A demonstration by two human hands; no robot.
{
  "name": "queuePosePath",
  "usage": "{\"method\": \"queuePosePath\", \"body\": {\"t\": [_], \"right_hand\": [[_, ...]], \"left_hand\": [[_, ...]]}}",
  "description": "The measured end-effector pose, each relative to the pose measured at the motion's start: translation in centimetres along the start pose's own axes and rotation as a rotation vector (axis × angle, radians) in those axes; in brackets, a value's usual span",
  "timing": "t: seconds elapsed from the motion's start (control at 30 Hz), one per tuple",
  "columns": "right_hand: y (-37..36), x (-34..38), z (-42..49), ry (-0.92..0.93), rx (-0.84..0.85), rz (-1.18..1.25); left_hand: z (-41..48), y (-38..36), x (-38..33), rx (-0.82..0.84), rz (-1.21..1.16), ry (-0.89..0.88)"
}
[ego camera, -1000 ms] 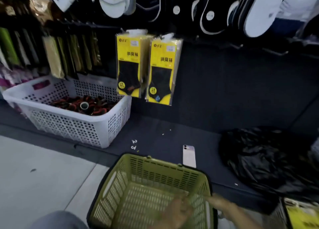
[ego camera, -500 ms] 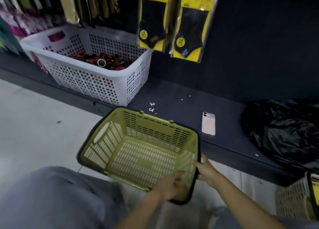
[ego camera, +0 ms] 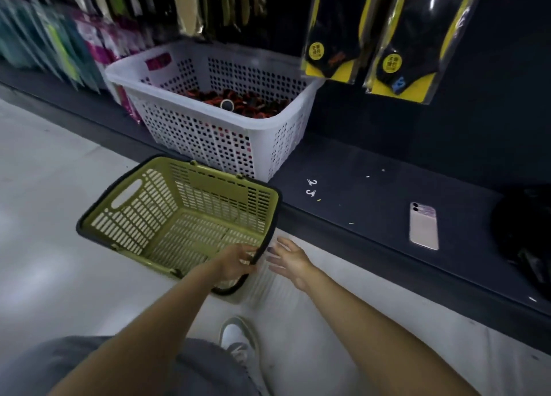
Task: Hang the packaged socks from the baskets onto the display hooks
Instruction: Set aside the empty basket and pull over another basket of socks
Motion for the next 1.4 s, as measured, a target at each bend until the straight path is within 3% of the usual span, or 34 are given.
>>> {"method": "queuePosePath", "body": {"t": [0.13, 0.27, 0.4, 0.57, 0.7, 0.87, 1.0, 1.1, 1.3, 1.4], "right_hand": [[8.6, 4.9, -4.2, 0.102, -0.108, -0.252], [21.1, 12.4, -13.1, 0.249, -0.32, -0.56], [33.0, 17.8, -25.5, 0.384, -0.571, -0.828], [46.6, 14.3, -36.4, 0.323, -0.888, -0.77], [55.4, 7.1, -40.7, 0.142, -1.075, -0.842], [62.2, 0.2, -42.2, -0.1, -1.027, -0.975], [63.8, -0.9, -41.5, -0.066, -0.998, -1.086], [63.9, -0.9, -40.7, -0.02, -1.004, -1.131], [62.7, 0.0, -40.2, -0.032, -0.911, -1.116], [60.4, 0.6, -39.0, -0.032, -0.798, -1.263]], "left_hand": [[1.3, 2.5, -6.1, -0.014, 0.155, -0.115], [1.1, 1.8, -18.2, -0.098, 0.107, -0.328], [-1.7, -4.7, -31.5, 0.072, 0.065, -0.57], [-6.2, -17.7, -44.8, 0.342, -0.009, -0.7], [-8.0, -29.3, -50.0, 0.534, -0.005, -0.584], [-7.8, -41.2, -51.8, 0.729, -0.009, -0.289], [-6.0, -45.7, -52.6, 0.602, -0.215, -0.172], [-5.0, -46.2, -52.4, 0.587, -0.376, -0.104], [-4.7, -44.7, -50.3, 0.644, -0.41, -0.124], [-4.6, -41.9, -47.4, 0.633, -0.409, -0.125]]}}
Point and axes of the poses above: each hand's wrist, its own z-axis towards the middle knuckle, its own y-axis out of the back of the hand, x = y × z, the point moved 4 cm from there along z, towards the middle knuckle, and after that the axes turned 15 degrees about z, right-handed, at the moved point
